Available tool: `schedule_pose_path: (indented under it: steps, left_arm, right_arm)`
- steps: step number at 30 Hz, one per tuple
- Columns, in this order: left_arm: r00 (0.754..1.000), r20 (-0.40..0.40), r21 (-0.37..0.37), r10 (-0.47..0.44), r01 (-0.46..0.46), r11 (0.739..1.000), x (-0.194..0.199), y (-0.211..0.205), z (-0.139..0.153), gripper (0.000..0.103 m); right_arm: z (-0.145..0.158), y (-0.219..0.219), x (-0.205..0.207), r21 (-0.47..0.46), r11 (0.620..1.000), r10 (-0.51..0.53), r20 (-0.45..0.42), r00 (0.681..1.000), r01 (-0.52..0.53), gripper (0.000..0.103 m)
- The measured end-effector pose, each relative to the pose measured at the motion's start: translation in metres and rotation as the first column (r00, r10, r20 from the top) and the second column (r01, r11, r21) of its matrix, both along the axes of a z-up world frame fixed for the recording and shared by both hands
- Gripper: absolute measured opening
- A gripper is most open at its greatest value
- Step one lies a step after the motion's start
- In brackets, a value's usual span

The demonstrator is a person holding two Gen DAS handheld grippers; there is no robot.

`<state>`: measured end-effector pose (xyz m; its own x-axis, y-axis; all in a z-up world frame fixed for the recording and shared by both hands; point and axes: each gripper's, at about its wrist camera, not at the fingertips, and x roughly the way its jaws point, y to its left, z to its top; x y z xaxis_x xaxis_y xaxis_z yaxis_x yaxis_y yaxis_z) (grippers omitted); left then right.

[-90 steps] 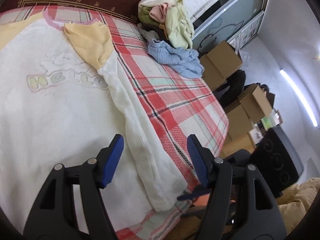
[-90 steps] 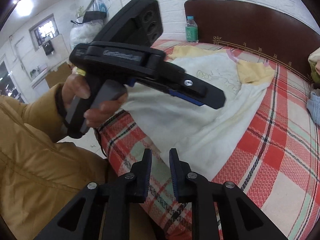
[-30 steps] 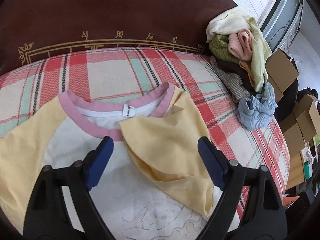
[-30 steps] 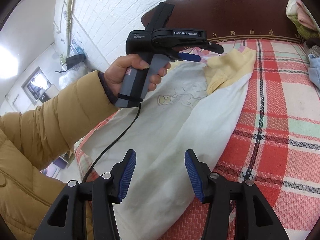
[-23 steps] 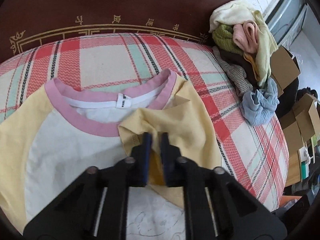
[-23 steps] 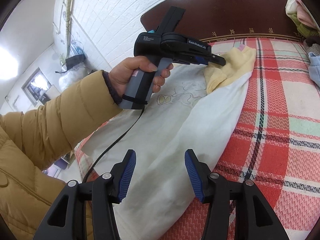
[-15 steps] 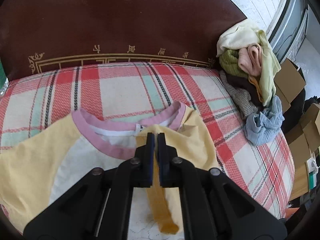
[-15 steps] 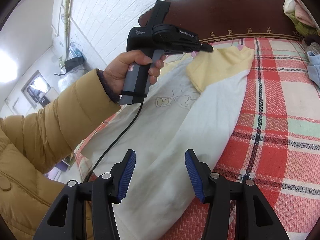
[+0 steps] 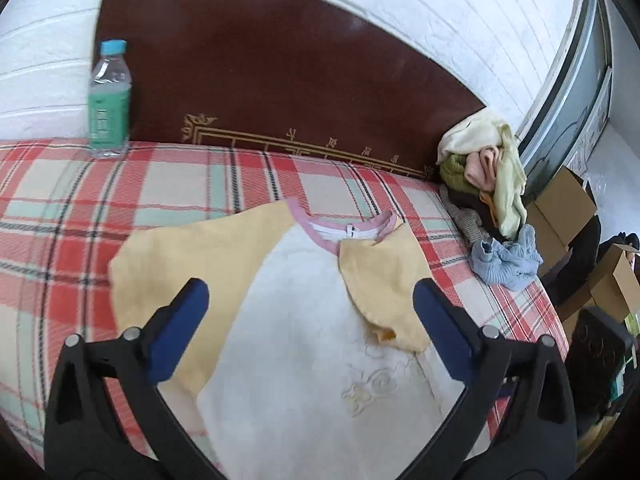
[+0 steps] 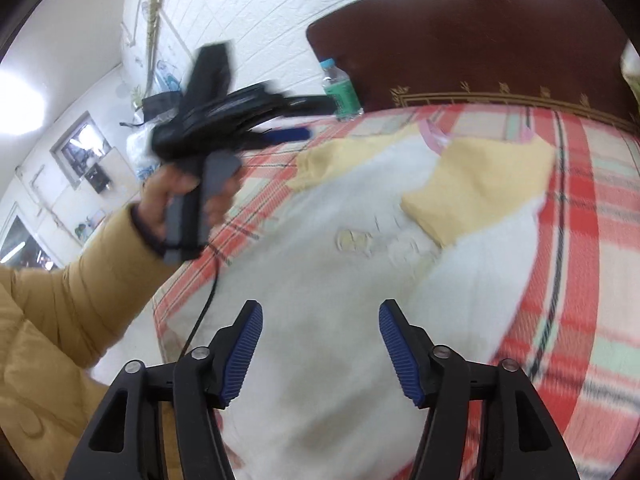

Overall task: Fold clothes
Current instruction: 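Grasp the shirt side edge with the left gripper and fold it toward the center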

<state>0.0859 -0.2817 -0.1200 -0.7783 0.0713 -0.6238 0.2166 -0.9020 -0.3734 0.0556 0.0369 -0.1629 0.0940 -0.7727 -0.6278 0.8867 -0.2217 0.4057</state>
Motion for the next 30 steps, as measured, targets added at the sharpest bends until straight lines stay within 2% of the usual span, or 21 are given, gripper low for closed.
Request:
schedule_pose_path:
  steps: [3, 7, 9, 13, 18, 20, 21, 24, 27, 28, 29, 30]
  left_arm:
    - [0.999, 0.04, 0.018, 0.0, -0.001, 1.0, 0.047, -0.004, -0.009, 0.102]
    - [0.995, 0.095, 0.063, -0.02, 0.013, 0.998, 0.101, -0.002, -0.027, 0.102]
    - [0.99, 0.128, 0.12, -0.056, 0.041, 0.992, 0.115, 0.01, -0.045, 0.102]
    - [0.987, 0.119, 0.226, -0.109, 0.08, 0.971, 0.133, 0.026, -0.068, 0.102]
    - [0.984, 0.111, 0.222, -0.142, 0.114, 0.968, 0.138, 0.042, -0.07, 0.099]
    - [0.979, 0.13, 0.207, -0.156, 0.127, 0.97, 0.137, 0.047, -0.07, 0.088]
    - [0.978, 0.135, 0.198, -0.157, 0.128, 0.972, 0.137, 0.048, -0.069, 0.086]
    - [0.977, 0.145, 0.19, -0.159, 0.13, 0.973, 0.137, 0.052, -0.07, 0.077]
    - [0.977, 0.151, 0.184, -0.149, 0.12, 0.976, 0.136, 0.055, -0.071, 0.062]
    - [0.978, 0.154, 0.179, -0.144, 0.115, 0.977, 0.136, 0.055, -0.072, 0.053]
    - [0.978, 0.155, 0.177, -0.139, 0.111, 0.978, 0.135, 0.056, -0.072, 0.044]
    - [0.979, 0.152, 0.181, -0.135, 0.106, 0.978, 0.135, 0.056, -0.073, 0.041]
  right_arm:
    - [0.016, -0.039, -0.005, 0.018, 0.999, 0.044, -0.013, 0.999, -0.044, 0.064]
    - [0.028, -0.108, -0.002, 0.098, 0.99, 0.111, -0.074, 0.991, -0.103, 0.064]
    - [0.027, -0.145, -0.002, 0.139, 0.983, 0.129, -0.062, 0.99, -0.119, 0.064]
    - [0.015, -0.21, -0.001, 0.222, 0.967, 0.134, -0.045, 0.99, -0.12, 0.064]
    - [-0.01, -0.274, 0.005, 0.318, 0.944, 0.101, -0.026, 0.995, -0.087, 0.065]
    - [-0.02, -0.294, 0.009, 0.355, 0.932, 0.078, -0.024, 0.997, -0.065, 0.065]
    - [-0.024, -0.302, 0.01, 0.373, 0.927, 0.064, -0.03, 0.998, -0.048, 0.065]
    - [-0.034, -0.321, 0.014, 0.41, 0.912, 0.061, -0.078, 0.995, -0.024, 0.069]
    - [-0.042, -0.329, 0.02, 0.426, 0.905, 0.062, -0.14, 0.988, 0.004, 0.072]
    - [-0.043, -0.331, 0.021, 0.43, 0.903, 0.061, -0.161, 0.985, 0.015, 0.069]
    - [-0.043, -0.33, 0.02, 0.43, 0.902, 0.057, -0.187, 0.981, 0.03, 0.055]
    - [-0.043, -0.329, 0.019, 0.429, 0.902, 0.053, -0.213, 0.976, 0.045, 0.044]
